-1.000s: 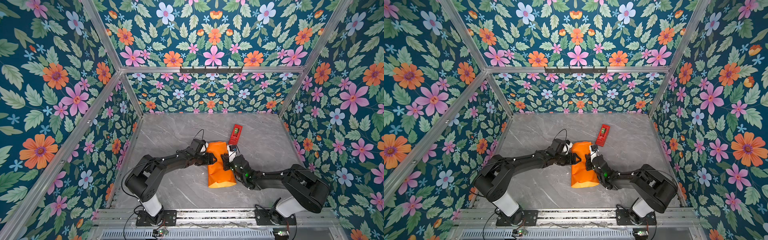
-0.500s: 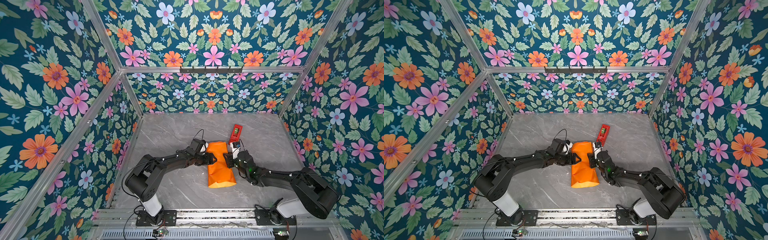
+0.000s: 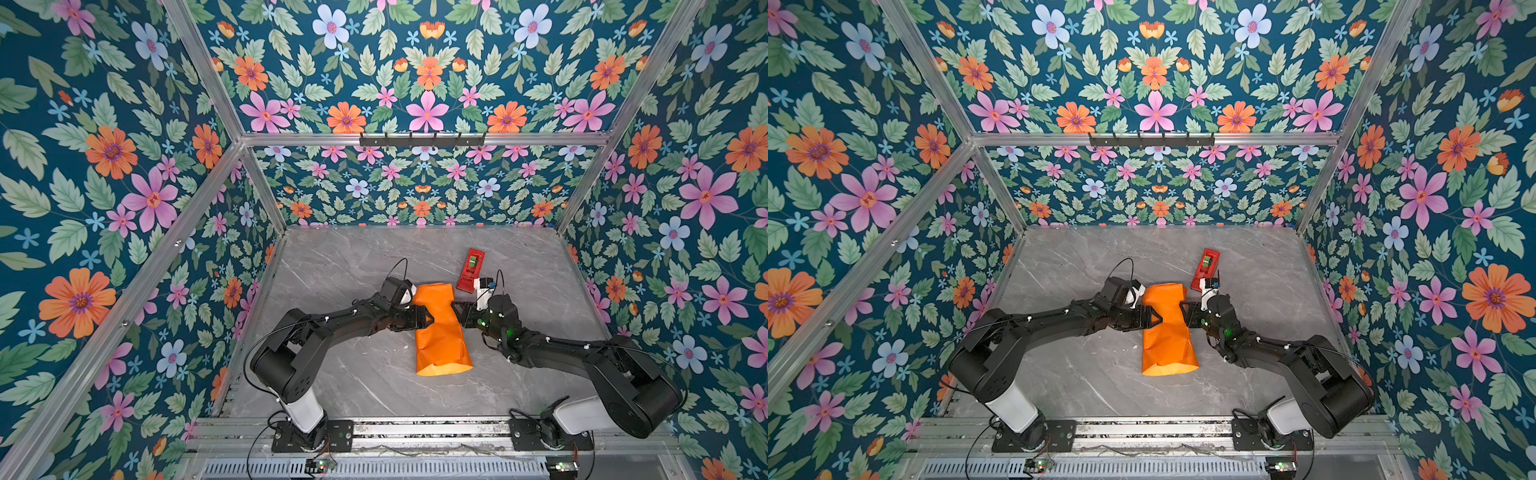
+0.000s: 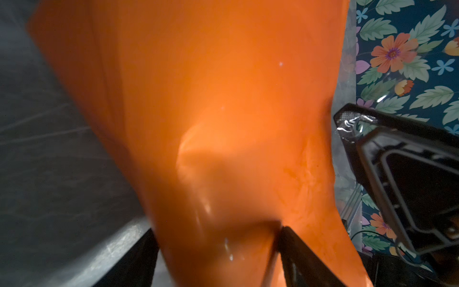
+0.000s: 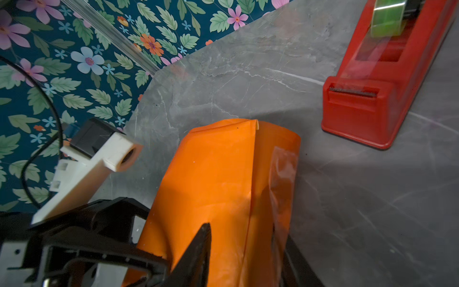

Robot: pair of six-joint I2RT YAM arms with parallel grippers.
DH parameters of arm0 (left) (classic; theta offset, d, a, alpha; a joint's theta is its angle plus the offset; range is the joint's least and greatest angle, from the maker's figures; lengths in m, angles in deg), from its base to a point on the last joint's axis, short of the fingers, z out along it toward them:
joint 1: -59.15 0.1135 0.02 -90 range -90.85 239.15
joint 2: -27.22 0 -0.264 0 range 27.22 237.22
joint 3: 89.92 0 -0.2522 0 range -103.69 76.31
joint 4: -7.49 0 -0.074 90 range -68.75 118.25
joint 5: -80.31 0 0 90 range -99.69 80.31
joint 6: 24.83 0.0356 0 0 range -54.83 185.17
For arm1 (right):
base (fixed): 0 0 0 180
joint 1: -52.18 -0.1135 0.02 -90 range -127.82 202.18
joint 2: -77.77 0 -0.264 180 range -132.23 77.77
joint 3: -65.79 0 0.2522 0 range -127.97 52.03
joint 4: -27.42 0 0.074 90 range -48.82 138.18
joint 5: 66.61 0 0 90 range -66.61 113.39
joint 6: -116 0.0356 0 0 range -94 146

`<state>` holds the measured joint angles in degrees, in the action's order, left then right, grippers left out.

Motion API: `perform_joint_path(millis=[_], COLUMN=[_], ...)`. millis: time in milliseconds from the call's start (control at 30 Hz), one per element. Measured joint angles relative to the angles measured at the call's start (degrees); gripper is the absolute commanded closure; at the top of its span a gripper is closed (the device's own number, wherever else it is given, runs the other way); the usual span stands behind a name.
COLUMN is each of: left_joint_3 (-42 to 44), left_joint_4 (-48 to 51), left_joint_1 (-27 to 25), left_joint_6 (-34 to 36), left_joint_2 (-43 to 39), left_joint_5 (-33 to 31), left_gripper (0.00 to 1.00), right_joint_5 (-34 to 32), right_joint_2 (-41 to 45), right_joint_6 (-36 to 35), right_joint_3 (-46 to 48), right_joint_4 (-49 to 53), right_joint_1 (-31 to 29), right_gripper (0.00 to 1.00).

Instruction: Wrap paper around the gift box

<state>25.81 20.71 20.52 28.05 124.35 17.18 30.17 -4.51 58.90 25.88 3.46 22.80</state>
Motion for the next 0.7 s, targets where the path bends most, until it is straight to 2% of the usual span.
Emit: perform_joint_path(millis=[367, 567, 700], left_joint_3=[-0.1, -0.1, -0.1], left_joint_4=[0.2, 0.2, 0.2], left_joint_1=[0.2, 0.3, 0.3], left_joint_6=[0.0, 0.0, 0.0], left_joint_2=[0.0, 0.0, -0.1], left_joint_5=[0.2, 0.2, 0.2], left_gripper=[0.23, 0.23, 0.23], right_joint_5=[8.4, 17.1, 25.2], right_joint_2=[2.8, 5.5, 6.1], right_joint_6=[7.5, 8.1, 8.7], right_joint_3=[1.4, -1.0, -2.5], right_joint_4=[-0.4, 4.5, 7.6], right_joint_1=[6.5, 8.4, 10.3], right_gripper=[0.58, 0.58, 0.56])
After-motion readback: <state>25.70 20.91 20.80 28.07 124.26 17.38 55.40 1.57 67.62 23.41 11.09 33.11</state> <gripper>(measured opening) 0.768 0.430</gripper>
